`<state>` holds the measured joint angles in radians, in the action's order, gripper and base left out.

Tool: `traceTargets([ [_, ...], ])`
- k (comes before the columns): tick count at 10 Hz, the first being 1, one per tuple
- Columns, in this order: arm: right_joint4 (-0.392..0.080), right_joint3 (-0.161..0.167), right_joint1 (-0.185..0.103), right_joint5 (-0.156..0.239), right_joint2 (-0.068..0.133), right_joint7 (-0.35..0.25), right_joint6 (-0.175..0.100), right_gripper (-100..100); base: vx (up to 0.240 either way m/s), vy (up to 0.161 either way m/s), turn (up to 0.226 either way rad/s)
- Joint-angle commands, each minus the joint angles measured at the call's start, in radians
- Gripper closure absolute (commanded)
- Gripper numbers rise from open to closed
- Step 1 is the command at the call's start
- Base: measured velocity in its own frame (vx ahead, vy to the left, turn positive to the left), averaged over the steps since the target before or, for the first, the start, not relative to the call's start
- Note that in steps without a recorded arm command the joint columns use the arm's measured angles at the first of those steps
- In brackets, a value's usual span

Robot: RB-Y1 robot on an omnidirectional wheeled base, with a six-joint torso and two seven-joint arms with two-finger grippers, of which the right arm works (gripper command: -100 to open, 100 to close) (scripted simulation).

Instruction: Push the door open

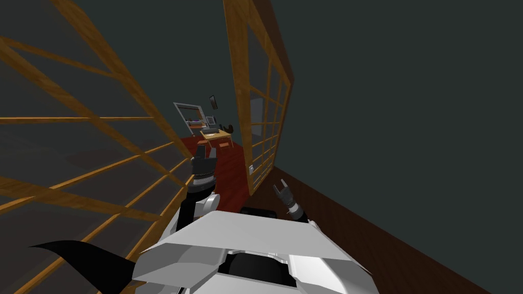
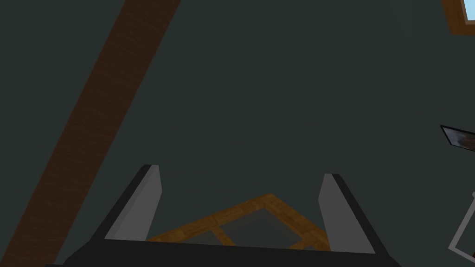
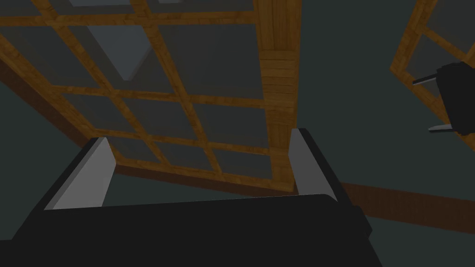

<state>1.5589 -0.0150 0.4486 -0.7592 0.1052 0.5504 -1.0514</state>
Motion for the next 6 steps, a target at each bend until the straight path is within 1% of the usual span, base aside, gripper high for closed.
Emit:
traceTargets([
  [1,-0.039,0.001,0.003,-0.043,0.001,0.033,-0.033,-100,0.128,0.048,-0.036],
  [4,-0.091,0.001,0.001,-0.090,0.001,0.071,-0.071,-100,0.121,0.028,-0.018],
  [5,-0.124,0.001,-0.001,-0.120,0.001,0.096,-0.095,-100,0.124,0.044,-0.034],
  [6,-0.141,0.000,-0.001,-0.135,0.001,0.108,-0.107,-100,0.142,0.030,-0.032],
])
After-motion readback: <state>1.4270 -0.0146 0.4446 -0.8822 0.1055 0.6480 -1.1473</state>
